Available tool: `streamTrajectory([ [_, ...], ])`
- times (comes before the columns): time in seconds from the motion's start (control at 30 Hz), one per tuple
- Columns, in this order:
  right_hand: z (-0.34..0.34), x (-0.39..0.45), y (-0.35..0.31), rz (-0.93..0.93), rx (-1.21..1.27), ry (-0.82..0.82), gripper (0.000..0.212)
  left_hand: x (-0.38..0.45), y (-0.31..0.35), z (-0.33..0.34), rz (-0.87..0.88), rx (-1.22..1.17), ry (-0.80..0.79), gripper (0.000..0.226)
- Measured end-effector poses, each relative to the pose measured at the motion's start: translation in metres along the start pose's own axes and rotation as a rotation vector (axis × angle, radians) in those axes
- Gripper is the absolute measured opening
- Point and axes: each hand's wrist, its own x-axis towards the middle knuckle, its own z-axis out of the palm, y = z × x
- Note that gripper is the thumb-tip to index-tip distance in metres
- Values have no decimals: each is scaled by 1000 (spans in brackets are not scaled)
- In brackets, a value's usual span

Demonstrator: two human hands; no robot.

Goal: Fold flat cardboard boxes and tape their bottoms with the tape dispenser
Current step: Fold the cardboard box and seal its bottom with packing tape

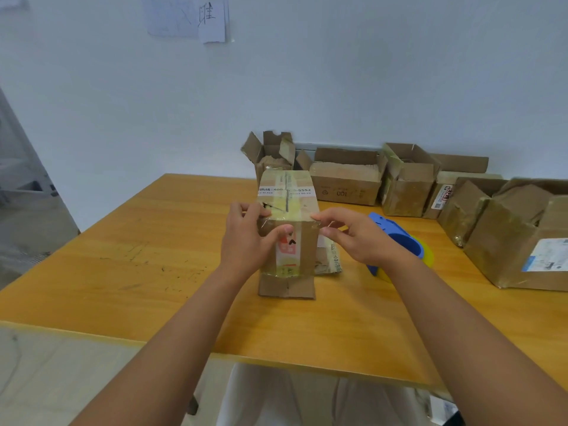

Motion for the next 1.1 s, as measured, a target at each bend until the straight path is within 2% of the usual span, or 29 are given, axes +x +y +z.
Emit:
streamTrajectory([
  [0.07,4,1,1,4,30,22,37,-1,-2,-1,-13,-22,-13,47],
  [0.17,12,3,1,-19,24,82,29,-2,0,-2,-26,-34,-6,43],
  [0.33,10,2,3,-51,-8,61,27,-4,1,-3,-24,-58,-19,45],
  [0.53,16,4,-3,-82,-74,116,22,-6,0,-4,-7,-94,-28,41],
  [0.7,19,4,-10,-88,-133,175,11,-6,-4,-12,0,-203,-82,42],
  [0.83,19,4,-20,-55,-156,187,17,-5,-8,-11,51,-182,-21,19],
  [0.97,28,10,-34,-37,-260,317,25,-6,-11,-13,50,-269,-63,14],
  [1.1,33,8,-35,-22,-257,359,28,-6,-16,-17,91,-274,-85,19],
])
